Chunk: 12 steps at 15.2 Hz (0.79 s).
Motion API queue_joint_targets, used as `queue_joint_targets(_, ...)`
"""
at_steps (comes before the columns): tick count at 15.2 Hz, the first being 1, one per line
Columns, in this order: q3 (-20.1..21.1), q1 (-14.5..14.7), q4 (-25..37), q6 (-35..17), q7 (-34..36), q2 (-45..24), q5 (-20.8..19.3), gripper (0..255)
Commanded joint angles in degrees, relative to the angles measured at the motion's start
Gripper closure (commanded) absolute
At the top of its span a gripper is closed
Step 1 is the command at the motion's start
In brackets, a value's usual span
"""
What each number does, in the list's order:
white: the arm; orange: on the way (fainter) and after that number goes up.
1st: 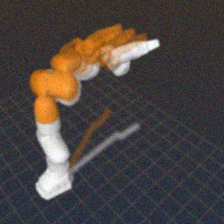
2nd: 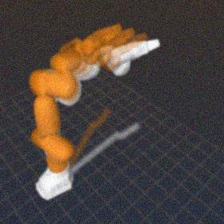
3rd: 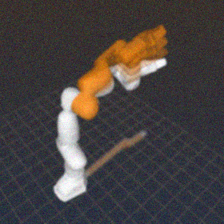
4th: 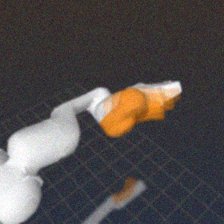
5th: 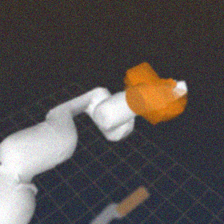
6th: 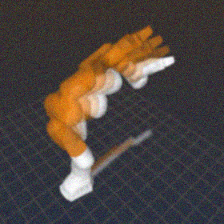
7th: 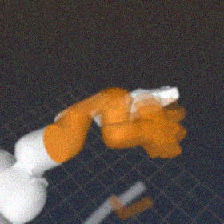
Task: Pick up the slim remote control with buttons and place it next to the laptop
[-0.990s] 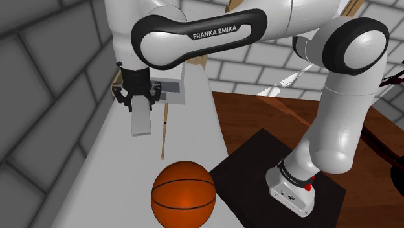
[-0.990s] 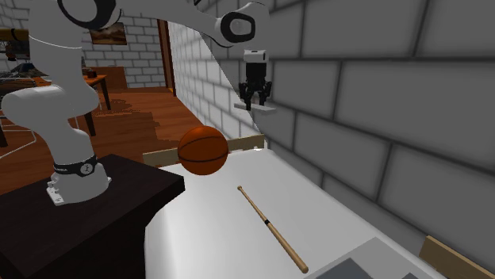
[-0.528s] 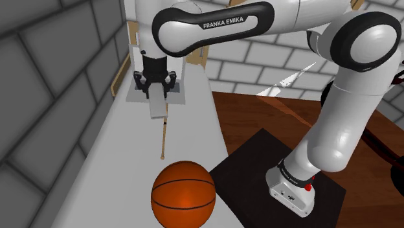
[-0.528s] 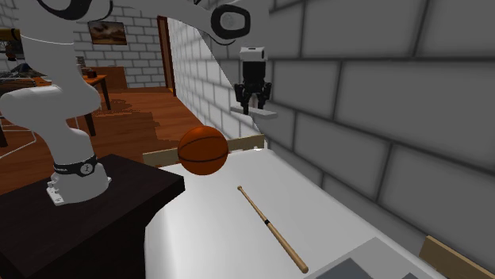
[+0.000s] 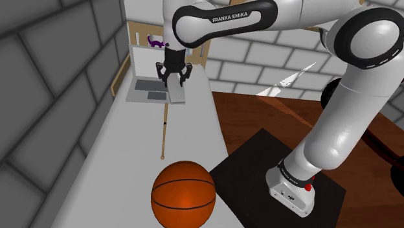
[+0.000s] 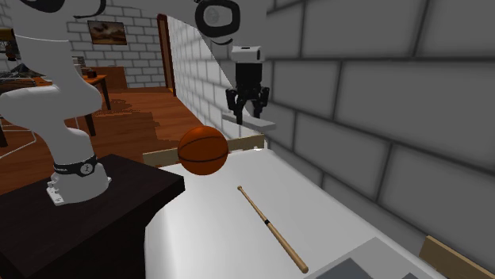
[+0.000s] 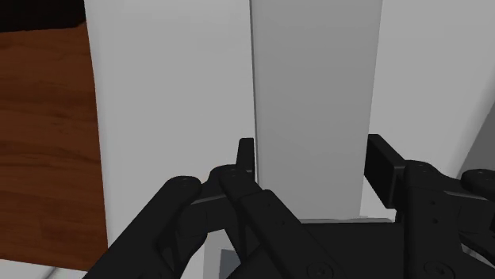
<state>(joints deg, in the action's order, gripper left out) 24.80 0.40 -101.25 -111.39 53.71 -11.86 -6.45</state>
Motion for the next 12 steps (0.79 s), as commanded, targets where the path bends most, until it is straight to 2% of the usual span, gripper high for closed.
queue_joint_targets(1, -0.88, -1.46, 0.09, -0.01, -2.51, 0.07, 0.19, 255)
queue_joint_targets(12, -6.19, -9.58, 3.3, 0.57, -16.21, -1.99, 0.53, 255)
